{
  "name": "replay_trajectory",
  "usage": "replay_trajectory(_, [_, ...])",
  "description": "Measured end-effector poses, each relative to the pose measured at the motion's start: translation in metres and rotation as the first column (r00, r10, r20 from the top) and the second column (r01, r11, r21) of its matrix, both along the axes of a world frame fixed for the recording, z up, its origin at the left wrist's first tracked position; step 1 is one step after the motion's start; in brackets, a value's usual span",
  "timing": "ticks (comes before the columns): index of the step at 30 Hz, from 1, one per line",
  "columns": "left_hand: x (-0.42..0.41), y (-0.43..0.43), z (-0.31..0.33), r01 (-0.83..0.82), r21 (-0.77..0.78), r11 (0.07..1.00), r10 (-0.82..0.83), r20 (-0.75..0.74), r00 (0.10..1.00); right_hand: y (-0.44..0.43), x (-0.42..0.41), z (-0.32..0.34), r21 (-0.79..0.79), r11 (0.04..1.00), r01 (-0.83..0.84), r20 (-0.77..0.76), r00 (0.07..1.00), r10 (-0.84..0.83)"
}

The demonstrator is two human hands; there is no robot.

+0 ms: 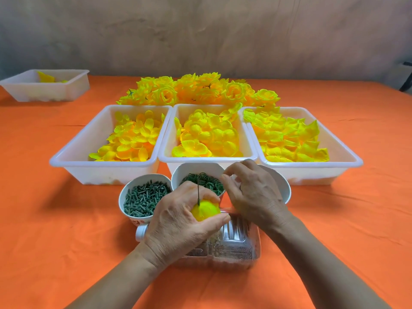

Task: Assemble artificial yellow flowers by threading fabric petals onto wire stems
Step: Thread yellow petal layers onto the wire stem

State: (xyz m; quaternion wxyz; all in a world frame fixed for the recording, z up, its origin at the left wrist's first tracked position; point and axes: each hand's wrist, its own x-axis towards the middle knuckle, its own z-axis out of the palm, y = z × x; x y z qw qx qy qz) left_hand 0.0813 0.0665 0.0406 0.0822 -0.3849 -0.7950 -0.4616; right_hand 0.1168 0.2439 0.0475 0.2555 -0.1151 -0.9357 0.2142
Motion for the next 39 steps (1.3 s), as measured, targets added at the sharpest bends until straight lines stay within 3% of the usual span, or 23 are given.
replay_trajectory(5, [-0.002, 0.000, 0.000, 0.004, 0.006, 1.000, -0.004, 0.032, 0.999, 0.067, -0.019, 0.022, -0.065, 0.978, 0.196, -0.061, 0.978, -0.200])
replay_trajectory(12, [-0.001, -0.001, 0.002, 0.017, 0.014, 1.000, -0.017, 0.057, 0.998, 0.160, -0.041, 0.024, -0.003, 0.840, 0.543, 0.288, 0.805, -0.519])
replay_trajectory(16, [0.000, -0.001, 0.004, 0.022, 0.008, 1.000, -0.022, 0.067, 0.998, 0.164, -0.049, 0.017, 0.082, 0.835, 0.545, 0.436, 0.733, -0.522])
replay_trajectory(22, [0.000, -0.002, 0.004, 0.015, -0.006, 1.000, -0.014, 0.067, 0.998, 0.164, -0.051, 0.016, 0.067, 0.804, 0.591, 0.473, 0.691, -0.547])
replay_trajectory(36, [-0.001, -0.001, 0.008, 0.027, -0.009, 1.000, -0.027, 0.068, 0.997, 0.159, -0.047, 0.022, 0.008, 0.854, 0.520, 0.366, 0.793, -0.487])
replay_trajectory(39, [-0.001, -0.001, 0.010, 0.055, -0.013, 0.998, -0.054, 0.079, 0.995, 0.169, -0.058, 0.026, 0.109, 0.860, 0.499, 0.271, 0.817, -0.509])
